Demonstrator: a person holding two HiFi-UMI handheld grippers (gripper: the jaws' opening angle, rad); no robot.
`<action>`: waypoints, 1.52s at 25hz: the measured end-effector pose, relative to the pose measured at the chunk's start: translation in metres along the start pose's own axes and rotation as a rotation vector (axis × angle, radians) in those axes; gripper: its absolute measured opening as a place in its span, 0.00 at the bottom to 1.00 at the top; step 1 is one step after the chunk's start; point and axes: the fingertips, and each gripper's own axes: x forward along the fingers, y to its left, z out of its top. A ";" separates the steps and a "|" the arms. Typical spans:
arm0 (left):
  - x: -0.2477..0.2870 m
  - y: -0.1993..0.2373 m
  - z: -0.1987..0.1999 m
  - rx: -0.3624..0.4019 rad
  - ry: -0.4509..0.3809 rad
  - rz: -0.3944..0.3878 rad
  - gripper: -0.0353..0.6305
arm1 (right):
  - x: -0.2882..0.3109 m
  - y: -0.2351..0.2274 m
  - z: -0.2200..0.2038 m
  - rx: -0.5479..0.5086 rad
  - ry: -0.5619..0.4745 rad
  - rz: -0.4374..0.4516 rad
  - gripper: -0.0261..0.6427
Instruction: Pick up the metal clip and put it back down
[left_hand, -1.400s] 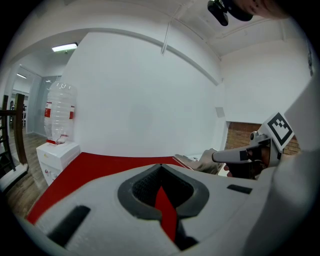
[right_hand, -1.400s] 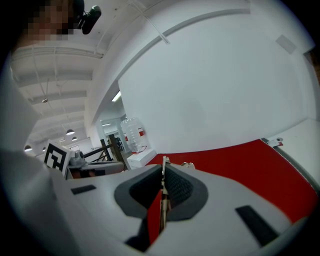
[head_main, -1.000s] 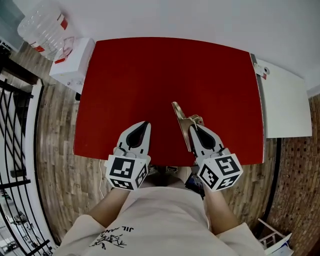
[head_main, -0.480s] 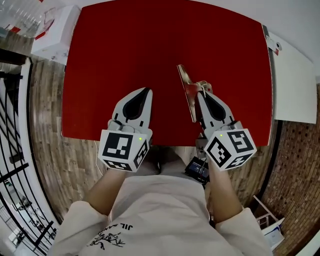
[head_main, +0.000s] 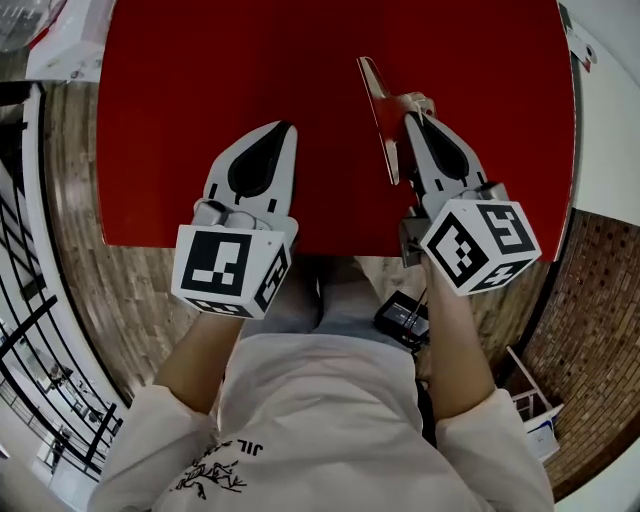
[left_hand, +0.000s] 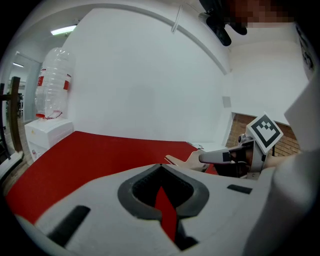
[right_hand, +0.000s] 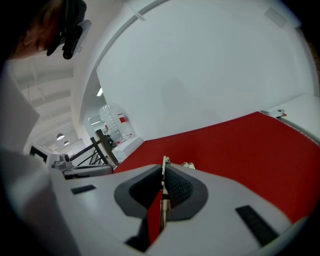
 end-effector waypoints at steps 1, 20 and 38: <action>0.002 0.002 -0.003 -0.001 0.003 0.001 0.06 | 0.005 -0.002 -0.003 0.002 0.004 0.000 0.07; 0.030 0.024 -0.043 -0.011 0.050 0.011 0.06 | 0.082 -0.037 -0.058 0.074 0.067 -0.022 0.07; 0.041 0.036 -0.052 -0.031 0.071 0.042 0.06 | 0.120 -0.040 -0.083 0.106 0.133 0.011 0.07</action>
